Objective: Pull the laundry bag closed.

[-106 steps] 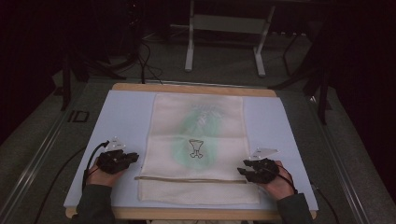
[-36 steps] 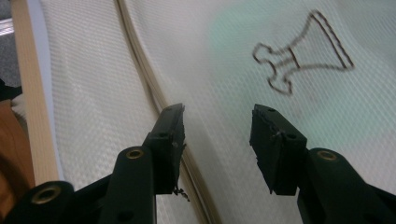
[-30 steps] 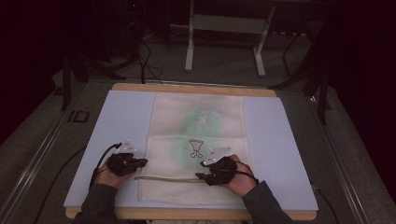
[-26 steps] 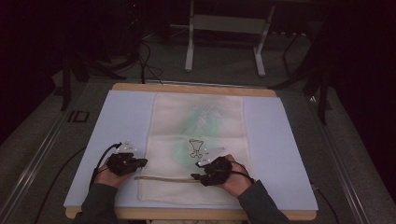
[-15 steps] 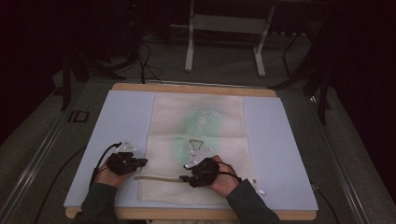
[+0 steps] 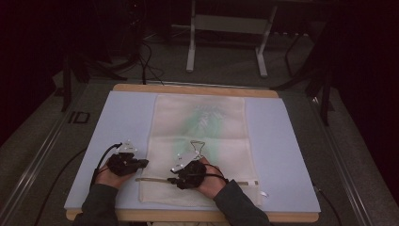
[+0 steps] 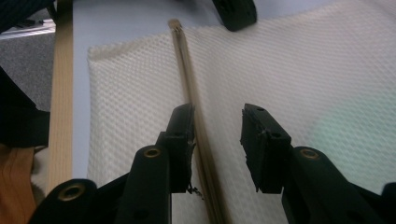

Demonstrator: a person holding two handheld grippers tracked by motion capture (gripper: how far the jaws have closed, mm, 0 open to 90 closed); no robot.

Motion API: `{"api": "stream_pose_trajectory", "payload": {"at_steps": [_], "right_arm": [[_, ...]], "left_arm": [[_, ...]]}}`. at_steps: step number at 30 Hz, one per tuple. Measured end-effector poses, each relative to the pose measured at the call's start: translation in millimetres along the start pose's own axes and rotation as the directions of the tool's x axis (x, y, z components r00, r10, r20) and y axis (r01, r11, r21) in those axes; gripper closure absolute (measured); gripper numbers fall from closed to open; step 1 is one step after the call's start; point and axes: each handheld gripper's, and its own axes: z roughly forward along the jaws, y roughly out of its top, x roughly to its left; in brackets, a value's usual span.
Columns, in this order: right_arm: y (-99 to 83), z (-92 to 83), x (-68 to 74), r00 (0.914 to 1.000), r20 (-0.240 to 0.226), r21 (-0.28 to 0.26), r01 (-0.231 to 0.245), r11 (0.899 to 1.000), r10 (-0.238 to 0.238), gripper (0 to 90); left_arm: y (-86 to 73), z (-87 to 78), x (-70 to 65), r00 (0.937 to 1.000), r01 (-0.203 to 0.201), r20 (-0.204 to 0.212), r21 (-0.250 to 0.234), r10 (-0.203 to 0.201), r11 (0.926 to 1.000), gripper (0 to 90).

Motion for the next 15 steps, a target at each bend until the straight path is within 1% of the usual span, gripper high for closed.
{"api": "stream_pose_trajectory", "payload": {"at_steps": [3, 4, 8, 10, 13, 15], "right_arm": [[3.1, 4.8, 1.5, 1.0, -0.005, -0.001, 0.007, 1.0, -0.007, 65.5], [6.5, 9.9, 2.6, 0.9998, -0.013, 0.0, 0.014, 1.0, -0.014, 66.5], [13.0, 20.1, 3.4, 0.9993, -0.026, 0.001, 0.025, 1.0, -0.025, 69.2], [16.0, 24.6, 4.5, 0.9992, -0.034, 0.0, 0.022, 1.0, -0.022, 69.9], [19.0, 28.6, 5.2, 0.9987, -0.042, -0.003, 0.028, 1.0, -0.029, 70.0], [24.1, 35.3, 7.4, 0.9984, -0.049, -0.008, 0.027, 1.0, -0.028, 69.9]], "left_arm": [[1.0, -0.4, -0.8, 1.0, -0.005, -0.005, 0.006, 0.005, 1.0, 89.4], [1.0, -0.4, -0.8, 1.0, -0.005, -0.005, 0.006, 0.005, 1.0, 89.4], [1.3, -1.1, -1.0, 1.0, 0.003, -0.002, -0.001, -0.003, 1.0, 89.3], [1.3, -1.5, -1.0, 1.0, 0.004, -0.001, -0.002, -0.004, 1.0, 89.3], [1.4, -2.2, -0.6, 1.0, 0.003, -0.001, -0.003, -0.003, 1.0, 89.1], [1.2, -2.7, 0.0, 1.0, 0.005, 0.003, -0.001, -0.005, 1.0, 88.4]]}}
